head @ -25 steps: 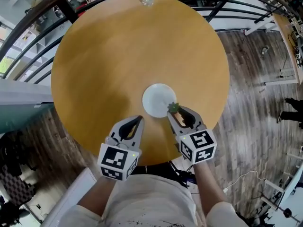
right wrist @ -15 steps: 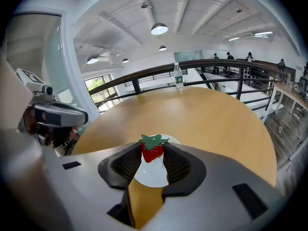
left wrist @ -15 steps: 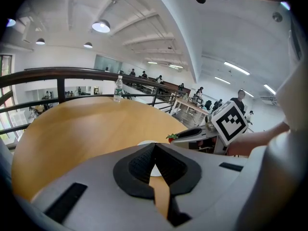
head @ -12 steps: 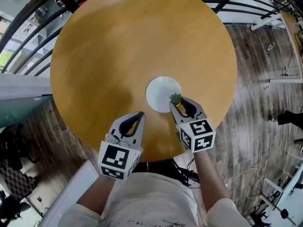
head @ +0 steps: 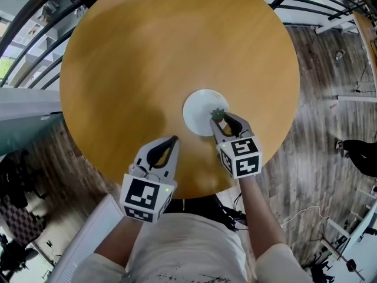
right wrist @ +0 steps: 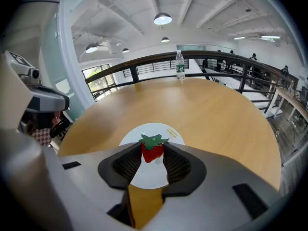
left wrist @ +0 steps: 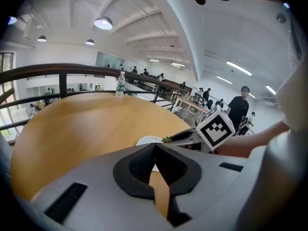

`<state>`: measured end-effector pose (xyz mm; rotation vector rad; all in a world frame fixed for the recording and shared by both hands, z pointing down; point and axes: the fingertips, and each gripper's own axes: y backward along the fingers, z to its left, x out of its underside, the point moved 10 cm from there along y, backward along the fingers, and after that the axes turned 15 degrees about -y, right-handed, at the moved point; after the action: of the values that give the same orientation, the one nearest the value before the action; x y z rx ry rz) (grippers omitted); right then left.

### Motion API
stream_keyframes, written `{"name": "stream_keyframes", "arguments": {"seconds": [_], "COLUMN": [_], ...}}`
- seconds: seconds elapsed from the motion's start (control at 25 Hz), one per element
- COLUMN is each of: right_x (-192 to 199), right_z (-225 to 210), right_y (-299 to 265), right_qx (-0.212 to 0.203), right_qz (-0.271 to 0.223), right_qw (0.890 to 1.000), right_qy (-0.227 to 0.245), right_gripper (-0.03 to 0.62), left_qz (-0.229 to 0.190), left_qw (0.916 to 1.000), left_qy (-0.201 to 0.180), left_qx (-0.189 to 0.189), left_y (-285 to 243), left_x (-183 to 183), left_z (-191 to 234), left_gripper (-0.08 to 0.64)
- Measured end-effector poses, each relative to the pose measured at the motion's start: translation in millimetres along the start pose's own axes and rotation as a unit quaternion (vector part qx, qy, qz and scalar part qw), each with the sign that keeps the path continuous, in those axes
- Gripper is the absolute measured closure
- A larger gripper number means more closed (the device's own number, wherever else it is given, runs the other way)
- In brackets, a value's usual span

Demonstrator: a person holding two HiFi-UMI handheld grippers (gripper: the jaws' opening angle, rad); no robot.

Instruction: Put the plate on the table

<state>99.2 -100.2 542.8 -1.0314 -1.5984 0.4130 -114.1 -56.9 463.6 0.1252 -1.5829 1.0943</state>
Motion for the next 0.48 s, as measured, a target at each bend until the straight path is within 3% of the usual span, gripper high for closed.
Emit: {"name": "stream_keyframes", "arguments": {"seconds": [0.48], "right_x": [2.3], "right_z": [3.5], "right_y": [-28.2], "right_qx": [0.012], "right_qz": [0.032], "right_qw": [0.999], "right_qy": [0.027], "right_gripper": [0.439], "left_qz": [0.004], "left_qw": [0.9998], "left_qy": [0.016], "left_qx": [-0.005], "left_y": [-7.2], "left_x": [11.7], "left_z": [14.1], "left_gripper": [0.537]}}
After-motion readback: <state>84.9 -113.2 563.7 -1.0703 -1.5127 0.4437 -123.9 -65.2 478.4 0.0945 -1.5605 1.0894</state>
